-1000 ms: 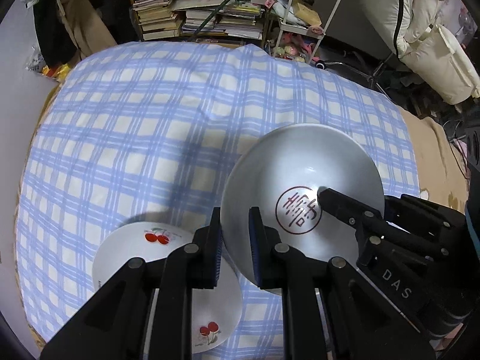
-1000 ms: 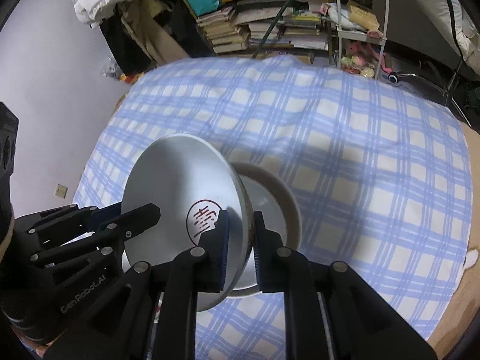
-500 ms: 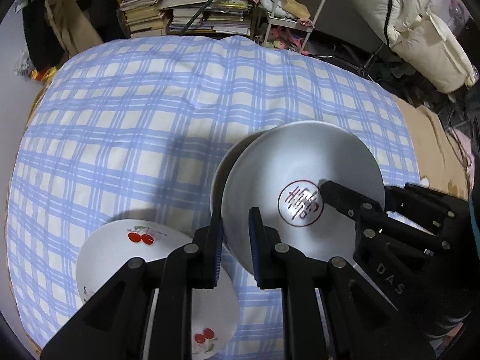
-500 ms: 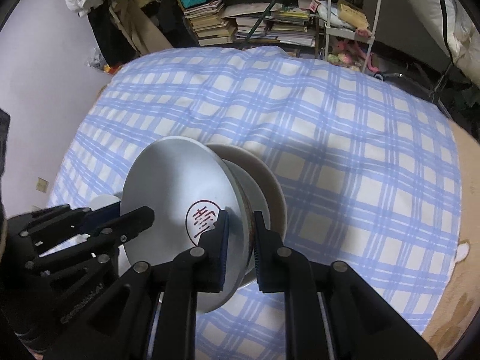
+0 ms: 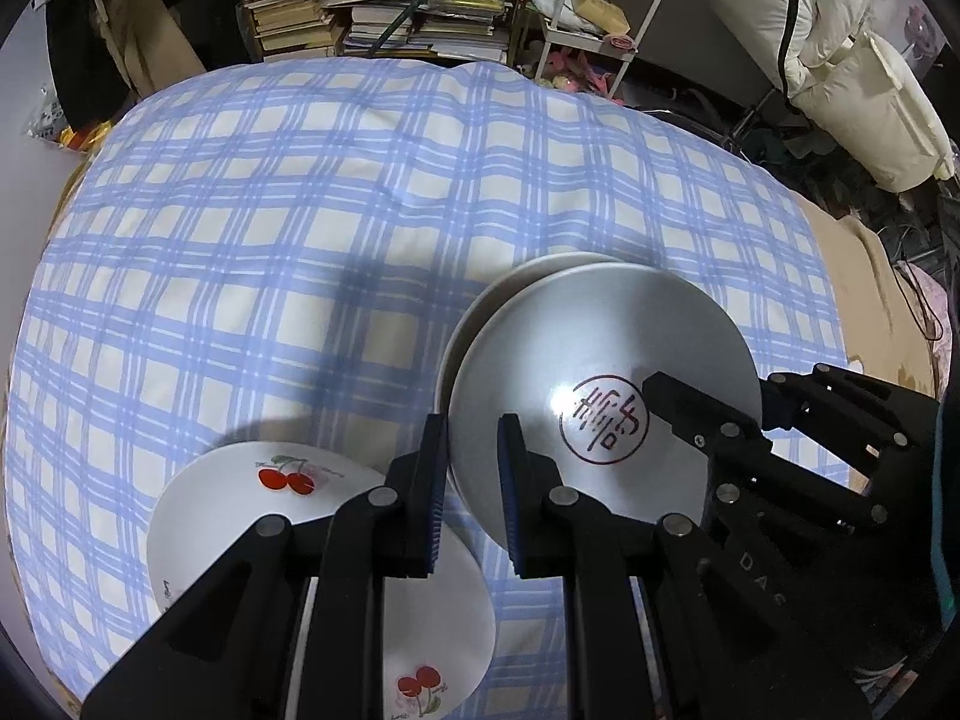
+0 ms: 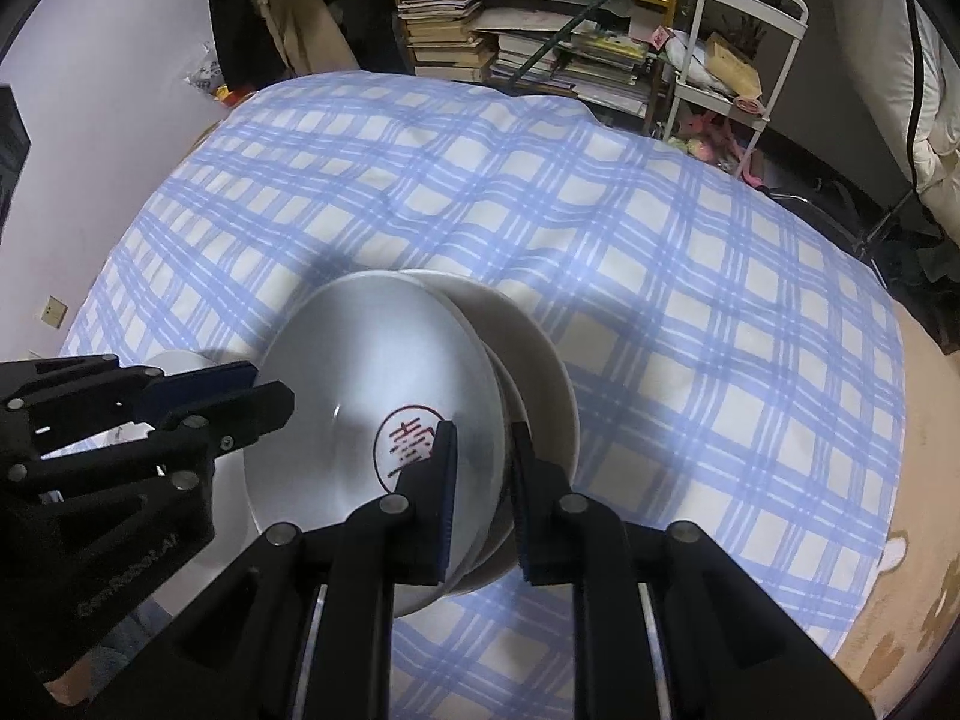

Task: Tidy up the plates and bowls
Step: 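Lower the red-print bowl into the nested white bowls with both grippers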

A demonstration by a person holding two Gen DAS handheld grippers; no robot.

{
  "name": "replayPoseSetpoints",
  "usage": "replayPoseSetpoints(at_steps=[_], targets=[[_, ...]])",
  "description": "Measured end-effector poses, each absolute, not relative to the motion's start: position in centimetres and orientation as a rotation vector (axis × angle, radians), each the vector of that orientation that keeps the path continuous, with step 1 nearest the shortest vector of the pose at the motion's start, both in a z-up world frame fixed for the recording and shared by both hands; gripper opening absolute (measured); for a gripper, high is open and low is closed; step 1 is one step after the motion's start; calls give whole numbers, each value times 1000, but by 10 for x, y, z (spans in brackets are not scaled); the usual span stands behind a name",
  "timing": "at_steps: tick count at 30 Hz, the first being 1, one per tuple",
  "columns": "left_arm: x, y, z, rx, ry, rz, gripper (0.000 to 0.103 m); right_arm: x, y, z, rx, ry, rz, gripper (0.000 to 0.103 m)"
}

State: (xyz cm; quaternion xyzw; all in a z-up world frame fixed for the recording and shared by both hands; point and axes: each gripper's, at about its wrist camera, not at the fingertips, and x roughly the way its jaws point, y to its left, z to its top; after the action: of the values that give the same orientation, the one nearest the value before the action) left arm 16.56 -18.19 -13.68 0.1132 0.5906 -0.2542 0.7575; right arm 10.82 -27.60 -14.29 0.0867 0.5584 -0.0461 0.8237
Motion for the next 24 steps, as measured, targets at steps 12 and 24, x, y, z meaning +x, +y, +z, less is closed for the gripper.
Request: replayPoseSetpoints(at_steps=[12, 24], targets=[[164, -167, -124, 209, 1255, -551, 17, 106, -272, -139, 164, 1161, -74, 19], [161, -165, -123, 248, 1231, -514, 19, 102, -285, -123, 165, 1100, -107, 31]])
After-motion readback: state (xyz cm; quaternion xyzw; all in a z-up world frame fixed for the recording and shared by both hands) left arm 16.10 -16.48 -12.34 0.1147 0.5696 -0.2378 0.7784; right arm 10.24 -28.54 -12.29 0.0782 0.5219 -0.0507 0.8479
